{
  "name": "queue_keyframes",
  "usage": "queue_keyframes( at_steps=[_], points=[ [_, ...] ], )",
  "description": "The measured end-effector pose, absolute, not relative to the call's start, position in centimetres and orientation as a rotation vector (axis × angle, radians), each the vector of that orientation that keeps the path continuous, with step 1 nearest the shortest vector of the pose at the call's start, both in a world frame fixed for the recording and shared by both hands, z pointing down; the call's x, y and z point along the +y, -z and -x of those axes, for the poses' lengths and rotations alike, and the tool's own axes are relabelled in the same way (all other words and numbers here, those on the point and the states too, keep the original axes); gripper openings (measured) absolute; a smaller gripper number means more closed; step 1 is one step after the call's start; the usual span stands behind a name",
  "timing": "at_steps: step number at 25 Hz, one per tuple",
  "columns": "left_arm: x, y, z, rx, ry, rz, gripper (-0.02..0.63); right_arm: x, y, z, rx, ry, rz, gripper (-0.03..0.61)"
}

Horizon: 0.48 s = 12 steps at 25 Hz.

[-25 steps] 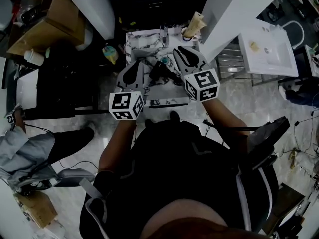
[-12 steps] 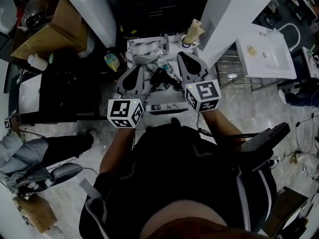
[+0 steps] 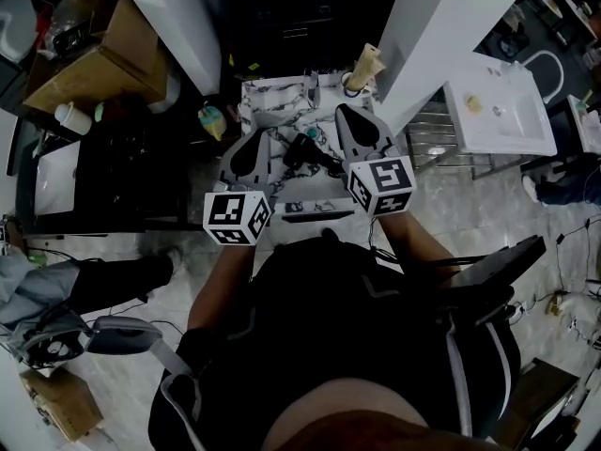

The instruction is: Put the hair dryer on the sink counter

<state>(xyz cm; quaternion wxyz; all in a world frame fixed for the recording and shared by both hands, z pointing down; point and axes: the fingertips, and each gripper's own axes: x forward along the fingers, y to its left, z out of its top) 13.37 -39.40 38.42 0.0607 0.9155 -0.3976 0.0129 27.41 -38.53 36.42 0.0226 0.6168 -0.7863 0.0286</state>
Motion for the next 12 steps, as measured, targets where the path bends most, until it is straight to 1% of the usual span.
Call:
queue_keyframes(
  at_steps=[12],
  points=[
    [-39.38,-37.89,-13.88,-1.203,-0.04,-2.773,0.005,-38.64,-36.27,-28.03,-2.432,-0.092,-1.912,0.025]
  ],
)
